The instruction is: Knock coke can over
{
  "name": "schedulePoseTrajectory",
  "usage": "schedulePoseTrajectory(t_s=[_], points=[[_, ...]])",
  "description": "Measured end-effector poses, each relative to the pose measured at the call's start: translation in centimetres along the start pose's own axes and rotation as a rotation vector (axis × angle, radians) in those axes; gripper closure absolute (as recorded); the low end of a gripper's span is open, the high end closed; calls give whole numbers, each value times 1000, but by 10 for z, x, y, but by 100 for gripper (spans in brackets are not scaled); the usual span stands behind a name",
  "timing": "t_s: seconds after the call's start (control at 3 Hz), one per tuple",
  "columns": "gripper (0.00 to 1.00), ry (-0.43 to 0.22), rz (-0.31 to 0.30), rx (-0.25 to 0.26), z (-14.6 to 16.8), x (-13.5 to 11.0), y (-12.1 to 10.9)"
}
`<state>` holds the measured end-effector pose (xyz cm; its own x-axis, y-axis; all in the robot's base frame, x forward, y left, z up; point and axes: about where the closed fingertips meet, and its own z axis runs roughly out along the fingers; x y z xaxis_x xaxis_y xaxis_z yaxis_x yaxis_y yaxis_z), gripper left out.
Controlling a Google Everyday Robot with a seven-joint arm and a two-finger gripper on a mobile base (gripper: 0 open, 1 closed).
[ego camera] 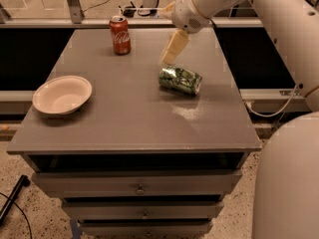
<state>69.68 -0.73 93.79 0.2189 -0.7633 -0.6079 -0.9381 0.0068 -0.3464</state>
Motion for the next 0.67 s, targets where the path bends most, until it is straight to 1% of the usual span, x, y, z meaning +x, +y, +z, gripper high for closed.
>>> schedulePoseTrajectory(t_s=[0.33, 0.67], points=[[0, -156, 30, 151, 14, -2, -45], [0, -285, 104, 251, 32, -10, -89]])
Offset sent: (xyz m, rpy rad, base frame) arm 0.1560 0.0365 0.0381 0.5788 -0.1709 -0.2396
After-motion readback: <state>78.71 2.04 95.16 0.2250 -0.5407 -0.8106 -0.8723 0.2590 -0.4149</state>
